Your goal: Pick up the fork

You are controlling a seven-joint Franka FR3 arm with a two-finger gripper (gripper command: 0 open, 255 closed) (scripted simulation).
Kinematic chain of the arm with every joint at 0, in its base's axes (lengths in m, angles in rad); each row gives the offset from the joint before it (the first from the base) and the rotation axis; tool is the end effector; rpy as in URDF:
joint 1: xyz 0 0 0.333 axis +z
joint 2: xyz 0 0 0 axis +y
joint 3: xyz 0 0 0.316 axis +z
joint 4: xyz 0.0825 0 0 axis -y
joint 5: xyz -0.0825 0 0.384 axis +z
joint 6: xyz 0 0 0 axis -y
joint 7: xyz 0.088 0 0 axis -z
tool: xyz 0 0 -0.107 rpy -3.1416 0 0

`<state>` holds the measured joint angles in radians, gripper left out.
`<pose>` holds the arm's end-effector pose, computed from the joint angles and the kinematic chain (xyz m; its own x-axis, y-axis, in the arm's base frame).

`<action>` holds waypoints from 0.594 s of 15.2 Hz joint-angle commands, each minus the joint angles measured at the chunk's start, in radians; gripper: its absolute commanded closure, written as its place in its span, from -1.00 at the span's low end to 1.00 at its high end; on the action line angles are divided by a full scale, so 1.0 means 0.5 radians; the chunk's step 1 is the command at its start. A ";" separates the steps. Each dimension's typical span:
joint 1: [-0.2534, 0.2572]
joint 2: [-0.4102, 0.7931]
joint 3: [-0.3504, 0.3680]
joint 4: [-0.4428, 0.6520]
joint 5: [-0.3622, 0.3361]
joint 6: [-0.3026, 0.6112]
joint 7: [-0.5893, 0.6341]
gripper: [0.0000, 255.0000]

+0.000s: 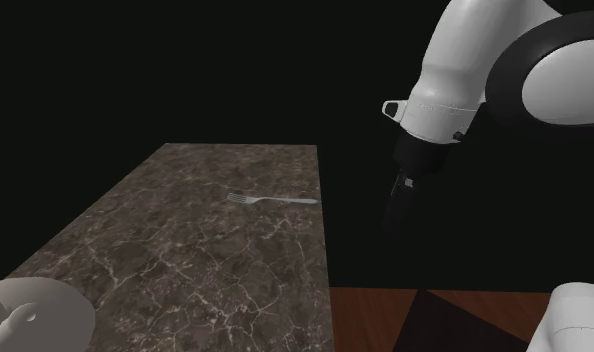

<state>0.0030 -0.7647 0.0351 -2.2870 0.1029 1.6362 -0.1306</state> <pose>0.3193 0.0265 0.6229 0.9805 0.1537 0.1224 0.1623 -0.9847 -0.0630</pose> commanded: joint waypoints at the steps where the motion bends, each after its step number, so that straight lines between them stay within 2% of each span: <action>1: 0.000 0.000 0.000 0.000 0.000 0.000 0.000 -1.00; 9: 0.020 0.646 -0.003 0.391 -0.044 0.225 -0.133 -1.00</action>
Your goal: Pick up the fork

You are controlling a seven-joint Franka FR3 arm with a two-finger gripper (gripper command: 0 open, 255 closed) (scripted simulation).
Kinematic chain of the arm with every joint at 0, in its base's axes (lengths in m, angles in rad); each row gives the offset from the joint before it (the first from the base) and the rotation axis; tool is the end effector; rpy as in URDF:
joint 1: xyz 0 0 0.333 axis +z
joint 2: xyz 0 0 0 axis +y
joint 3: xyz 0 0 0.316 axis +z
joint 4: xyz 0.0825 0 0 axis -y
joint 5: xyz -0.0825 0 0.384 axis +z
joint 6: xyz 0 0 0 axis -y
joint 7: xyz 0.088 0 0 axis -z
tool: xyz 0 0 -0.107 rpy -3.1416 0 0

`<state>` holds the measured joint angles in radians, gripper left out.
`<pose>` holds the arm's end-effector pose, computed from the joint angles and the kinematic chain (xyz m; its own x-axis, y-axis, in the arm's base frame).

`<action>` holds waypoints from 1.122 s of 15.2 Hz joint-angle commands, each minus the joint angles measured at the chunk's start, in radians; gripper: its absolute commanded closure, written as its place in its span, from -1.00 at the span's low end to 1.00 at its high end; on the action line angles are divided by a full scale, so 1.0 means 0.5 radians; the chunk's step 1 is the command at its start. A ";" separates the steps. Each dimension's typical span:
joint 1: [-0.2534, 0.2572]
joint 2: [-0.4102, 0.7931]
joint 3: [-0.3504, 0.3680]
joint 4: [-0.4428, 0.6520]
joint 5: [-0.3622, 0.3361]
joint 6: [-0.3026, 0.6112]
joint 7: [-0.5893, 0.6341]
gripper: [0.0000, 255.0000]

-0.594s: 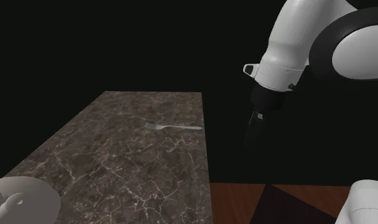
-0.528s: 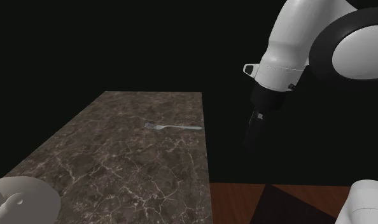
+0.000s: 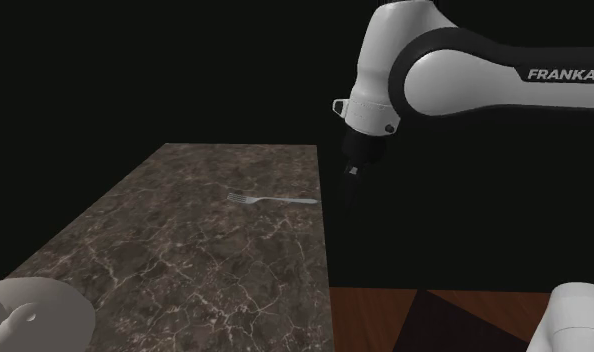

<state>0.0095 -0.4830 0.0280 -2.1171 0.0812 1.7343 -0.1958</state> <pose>0.4125 0.0252 0.6117 0.9701 0.2158 0.1108 0.2221 -0.9739 -0.0473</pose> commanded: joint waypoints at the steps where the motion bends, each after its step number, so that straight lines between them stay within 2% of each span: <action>1: 0.010 0.164 0.012 0.112 -0.007 0.046 -0.016 -1.00; 10: 0.032 0.905 0.034 0.791 -0.064 0.077 -0.123 -1.00; 17: 0.064 1.550 0.060 1.564 -0.130 -0.075 -0.184 -1.00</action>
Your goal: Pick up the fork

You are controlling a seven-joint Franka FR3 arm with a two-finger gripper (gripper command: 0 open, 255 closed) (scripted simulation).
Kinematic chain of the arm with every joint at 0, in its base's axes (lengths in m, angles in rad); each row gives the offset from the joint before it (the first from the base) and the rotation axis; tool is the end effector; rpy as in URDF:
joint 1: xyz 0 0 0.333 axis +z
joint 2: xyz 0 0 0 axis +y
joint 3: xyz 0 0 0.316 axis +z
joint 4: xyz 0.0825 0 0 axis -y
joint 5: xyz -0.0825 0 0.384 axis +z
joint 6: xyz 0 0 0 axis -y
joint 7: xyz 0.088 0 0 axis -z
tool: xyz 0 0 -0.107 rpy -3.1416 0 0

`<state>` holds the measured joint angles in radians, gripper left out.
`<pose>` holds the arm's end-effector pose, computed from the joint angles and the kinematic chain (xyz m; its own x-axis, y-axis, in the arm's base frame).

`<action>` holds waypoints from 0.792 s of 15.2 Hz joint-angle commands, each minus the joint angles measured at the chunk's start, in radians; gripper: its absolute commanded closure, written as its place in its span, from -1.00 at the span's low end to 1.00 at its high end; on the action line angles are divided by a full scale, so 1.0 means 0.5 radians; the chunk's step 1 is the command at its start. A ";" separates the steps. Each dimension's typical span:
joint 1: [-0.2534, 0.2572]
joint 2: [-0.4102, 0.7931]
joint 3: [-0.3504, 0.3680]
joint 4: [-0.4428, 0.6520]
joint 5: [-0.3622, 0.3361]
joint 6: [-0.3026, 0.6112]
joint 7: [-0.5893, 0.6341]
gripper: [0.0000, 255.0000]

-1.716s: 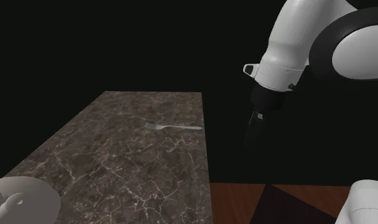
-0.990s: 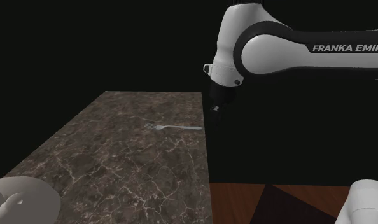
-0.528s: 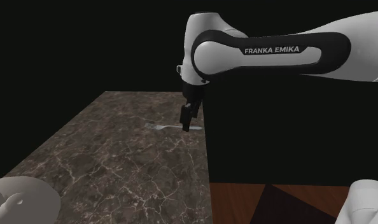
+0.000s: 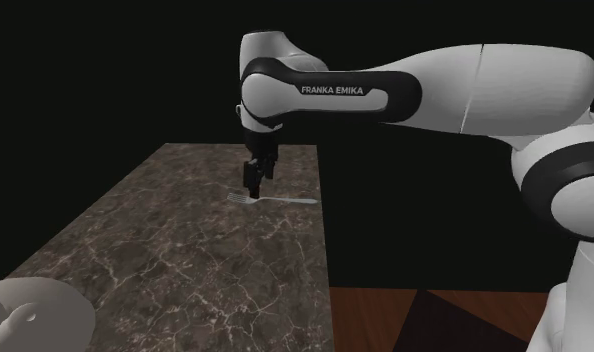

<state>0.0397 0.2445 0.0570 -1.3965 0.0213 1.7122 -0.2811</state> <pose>0.6379 0.0594 0.5748 0.9284 0.3631 0.0784 0.3652 -0.9308 -0.0138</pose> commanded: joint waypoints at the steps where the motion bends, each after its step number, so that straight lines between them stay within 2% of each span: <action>1: 0.011 0.201 0.005 0.266 -0.021 -0.071 -0.021 -1.00; 2: 0.014 0.237 0.006 0.316 -0.024 -0.086 -0.024 -1.00; 9: 0.011 0.196 0.005 0.050 -0.021 0.139 -0.030 -1.00; 11: 0.011 0.196 0.005 0.050 -0.021 0.139 -0.030 -1.00; 12: 0.011 0.193 0.005 0.045 -0.021 0.140 -0.030 1.00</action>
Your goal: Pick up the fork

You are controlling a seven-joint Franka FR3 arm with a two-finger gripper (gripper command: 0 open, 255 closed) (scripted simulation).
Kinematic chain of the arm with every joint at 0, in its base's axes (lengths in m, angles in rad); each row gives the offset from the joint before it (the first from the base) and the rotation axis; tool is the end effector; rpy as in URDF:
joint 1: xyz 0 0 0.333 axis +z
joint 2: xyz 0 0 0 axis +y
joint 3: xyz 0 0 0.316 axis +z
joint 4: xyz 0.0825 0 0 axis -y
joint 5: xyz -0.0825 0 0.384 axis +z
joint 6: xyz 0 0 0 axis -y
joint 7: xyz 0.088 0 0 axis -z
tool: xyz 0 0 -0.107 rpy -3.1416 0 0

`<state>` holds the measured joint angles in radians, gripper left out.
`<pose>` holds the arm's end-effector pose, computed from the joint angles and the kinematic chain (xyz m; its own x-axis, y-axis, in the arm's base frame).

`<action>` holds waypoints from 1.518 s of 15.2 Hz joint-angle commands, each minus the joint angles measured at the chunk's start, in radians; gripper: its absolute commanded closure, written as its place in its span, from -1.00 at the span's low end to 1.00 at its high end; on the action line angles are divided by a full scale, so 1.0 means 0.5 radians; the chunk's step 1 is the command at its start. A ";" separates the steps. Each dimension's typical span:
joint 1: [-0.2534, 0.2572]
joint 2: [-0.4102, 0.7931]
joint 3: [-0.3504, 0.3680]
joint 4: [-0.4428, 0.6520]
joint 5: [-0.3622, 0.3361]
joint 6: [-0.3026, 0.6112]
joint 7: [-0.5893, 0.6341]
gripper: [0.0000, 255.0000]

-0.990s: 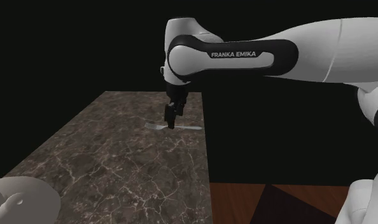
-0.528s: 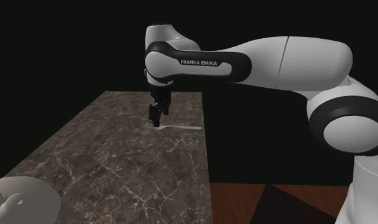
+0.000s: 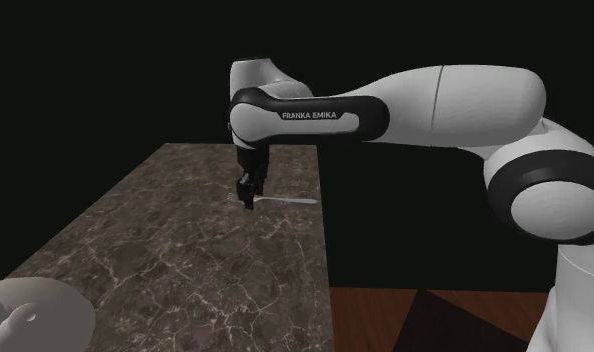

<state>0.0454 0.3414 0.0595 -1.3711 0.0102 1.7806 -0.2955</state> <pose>0.6672 0.0649 0.5302 0.9208 0.3830 0.0743 0.3846 -0.9230 -0.0087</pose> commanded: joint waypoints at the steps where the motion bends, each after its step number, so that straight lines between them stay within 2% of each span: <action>1: 0.000 -0.001 0.000 -0.007 0.001 0.006 0.000 1.00; 9: 0.000 0.002 0.000 -0.001 0.001 0.002 -0.001 1.00; 23: 0.009 0.119 0.001 0.557 -0.007 -0.439 0.011 1.00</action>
<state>0.0493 0.3976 0.0598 -1.1108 0.0070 1.5766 -0.2909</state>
